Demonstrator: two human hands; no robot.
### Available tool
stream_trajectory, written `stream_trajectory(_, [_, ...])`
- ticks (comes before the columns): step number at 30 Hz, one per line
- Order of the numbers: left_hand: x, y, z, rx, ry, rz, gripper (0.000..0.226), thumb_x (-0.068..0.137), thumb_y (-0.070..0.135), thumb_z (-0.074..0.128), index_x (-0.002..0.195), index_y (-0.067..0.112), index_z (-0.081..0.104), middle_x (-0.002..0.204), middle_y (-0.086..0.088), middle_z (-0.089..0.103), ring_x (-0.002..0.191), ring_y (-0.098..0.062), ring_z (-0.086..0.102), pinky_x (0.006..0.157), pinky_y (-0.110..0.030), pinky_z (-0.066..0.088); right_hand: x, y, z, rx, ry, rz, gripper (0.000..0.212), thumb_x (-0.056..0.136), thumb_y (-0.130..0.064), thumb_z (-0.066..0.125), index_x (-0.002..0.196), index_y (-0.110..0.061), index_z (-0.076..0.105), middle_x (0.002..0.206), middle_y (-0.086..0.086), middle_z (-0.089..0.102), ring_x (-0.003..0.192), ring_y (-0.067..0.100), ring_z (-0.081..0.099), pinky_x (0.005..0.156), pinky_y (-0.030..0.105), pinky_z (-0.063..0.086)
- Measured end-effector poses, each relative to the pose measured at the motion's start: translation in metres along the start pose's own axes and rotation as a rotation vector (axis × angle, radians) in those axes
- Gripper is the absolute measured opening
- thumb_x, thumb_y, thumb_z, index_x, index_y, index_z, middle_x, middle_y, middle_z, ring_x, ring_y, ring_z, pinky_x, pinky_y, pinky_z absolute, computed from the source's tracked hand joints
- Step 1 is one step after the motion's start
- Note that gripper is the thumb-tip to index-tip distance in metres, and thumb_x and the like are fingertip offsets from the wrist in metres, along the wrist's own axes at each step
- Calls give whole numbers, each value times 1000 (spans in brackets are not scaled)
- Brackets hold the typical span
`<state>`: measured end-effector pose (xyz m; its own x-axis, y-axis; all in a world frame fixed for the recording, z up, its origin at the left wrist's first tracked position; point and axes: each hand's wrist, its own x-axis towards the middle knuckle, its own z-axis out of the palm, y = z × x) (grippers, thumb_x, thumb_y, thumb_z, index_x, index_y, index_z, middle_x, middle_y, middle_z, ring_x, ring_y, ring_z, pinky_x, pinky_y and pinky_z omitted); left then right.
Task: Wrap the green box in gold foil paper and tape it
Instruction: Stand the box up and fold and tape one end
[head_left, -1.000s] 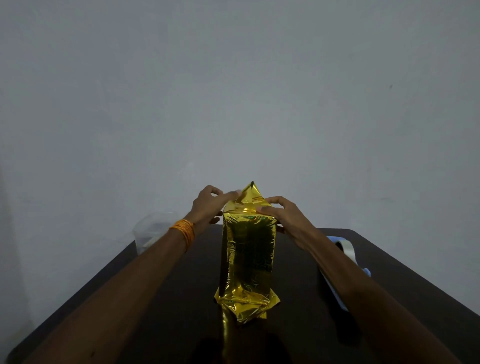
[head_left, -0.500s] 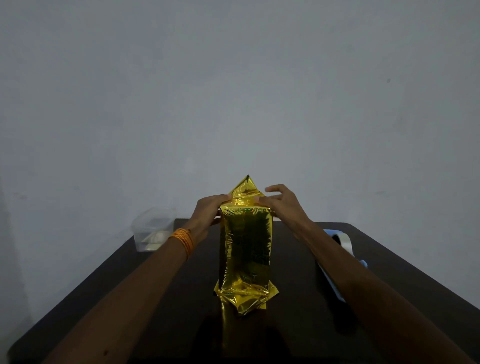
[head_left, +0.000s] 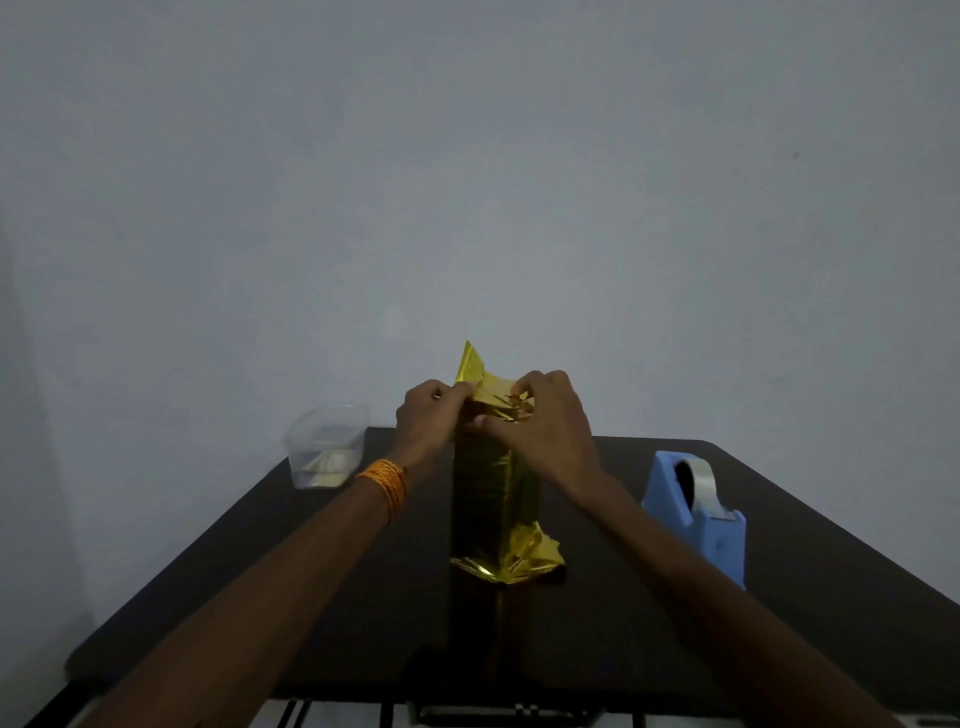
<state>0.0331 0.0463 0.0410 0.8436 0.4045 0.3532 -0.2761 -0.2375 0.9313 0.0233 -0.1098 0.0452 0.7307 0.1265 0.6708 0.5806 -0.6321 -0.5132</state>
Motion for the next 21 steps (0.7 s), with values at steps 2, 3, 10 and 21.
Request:
stream_trajectory(2, [-7, 4, -6, -49, -89, 10, 35, 88, 42, 66, 84, 7, 65, 82, -6, 67, 76, -20, 68, 63, -31, 56, 3, 2, 2, -8, -20, 16, 63, 68, -56, 80, 111, -19, 55, 111, -2, 46, 102, 17, 52, 75, 29, 48])
stream_trajectory(3, [-11, 6, -7, -53, -115, 23, 38, 90, 44, 63, 88, 6, 66, 82, -6, 67, 74, -18, 68, 63, -30, 56, 4, 3, 3, -27, -30, 22, 67, 66, -58, 80, 112, -19, 53, 111, -1, 46, 102, 18, 51, 76, 30, 48])
stream_trajectory(10, [-23, 16, -14, -34, -139, 161, 43, 98, 42, 50, 82, 11, 75, 75, -3, 74, 77, -15, 71, 64, -26, 53, 6, 10, 4, 64, 21, 27, 64, 66, -54, 82, 110, -20, 51, 106, -1, 56, 94, 17, 56, 73, 36, 53])
stream_trajectory(21, [10, -7, -24, -52, -461, 210, 40, 80, -2, 68, 111, 24, 68, 114, -8, 69, 113, -29, 63, 87, -35, 55, 39, 44, -17, 582, -329, 127, 30, 67, 1, 66, 95, -6, 60, 85, 6, 68, 76, 15, 63, 66, 25, 48])
